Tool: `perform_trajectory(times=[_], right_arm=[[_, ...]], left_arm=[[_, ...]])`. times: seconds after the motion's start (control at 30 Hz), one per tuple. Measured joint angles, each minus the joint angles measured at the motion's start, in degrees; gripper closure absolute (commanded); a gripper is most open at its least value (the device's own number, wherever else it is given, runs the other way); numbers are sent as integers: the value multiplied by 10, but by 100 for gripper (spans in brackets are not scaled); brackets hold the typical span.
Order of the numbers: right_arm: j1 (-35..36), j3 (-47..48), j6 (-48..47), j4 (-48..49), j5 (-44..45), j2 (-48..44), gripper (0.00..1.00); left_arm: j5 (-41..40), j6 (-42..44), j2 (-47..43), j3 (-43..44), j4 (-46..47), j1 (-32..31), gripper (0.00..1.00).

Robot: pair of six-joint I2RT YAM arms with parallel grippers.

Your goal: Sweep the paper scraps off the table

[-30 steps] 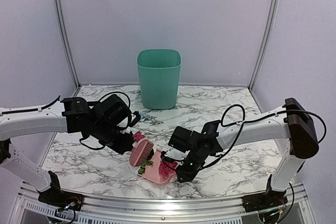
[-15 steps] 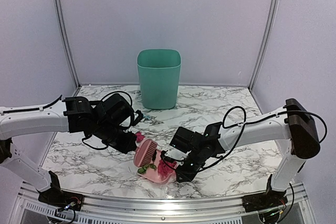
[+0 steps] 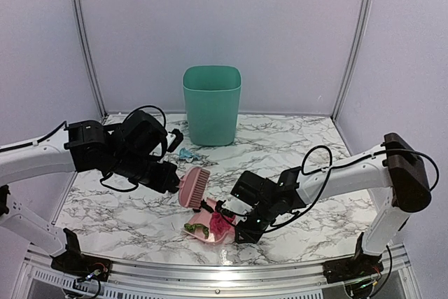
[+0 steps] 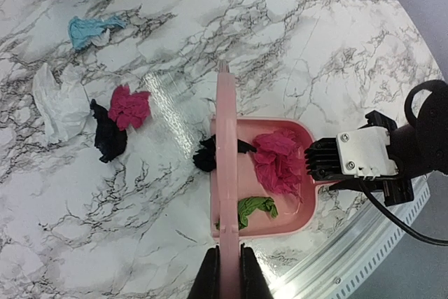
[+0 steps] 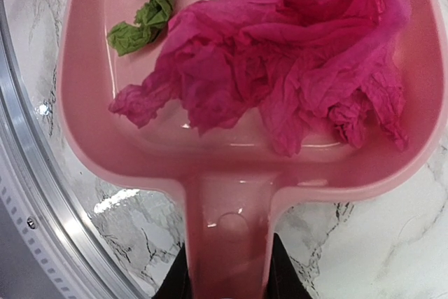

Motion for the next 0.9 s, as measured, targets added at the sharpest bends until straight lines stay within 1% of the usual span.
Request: perform_trajectory(times=[0.23, 0.33, 0.43, 0.67, 0.77, 0.9], right_arm=[[0, -1, 0, 2, -2, 0, 100], [0, -1, 0, 2, -2, 0, 100], [0, -1, 0, 2, -4, 0, 100], [-1, -1, 0, 2, -5, 0, 100], [-5, -1, 0, 2, -4, 0, 100], [-17, -1, 2, 2, 0, 0, 100]], left_arm=[[-94, -13, -50, 0, -3, 0, 100], [-124, -17, -41, -2, -4, 1, 100], [-142, -18, -7, -4, -3, 1, 100], [-136, -3, 85, -4, 12, 1, 100], [-117, 7, 103, -4, 18, 1, 100], [-79, 17, 104, 0, 28, 1, 100]])
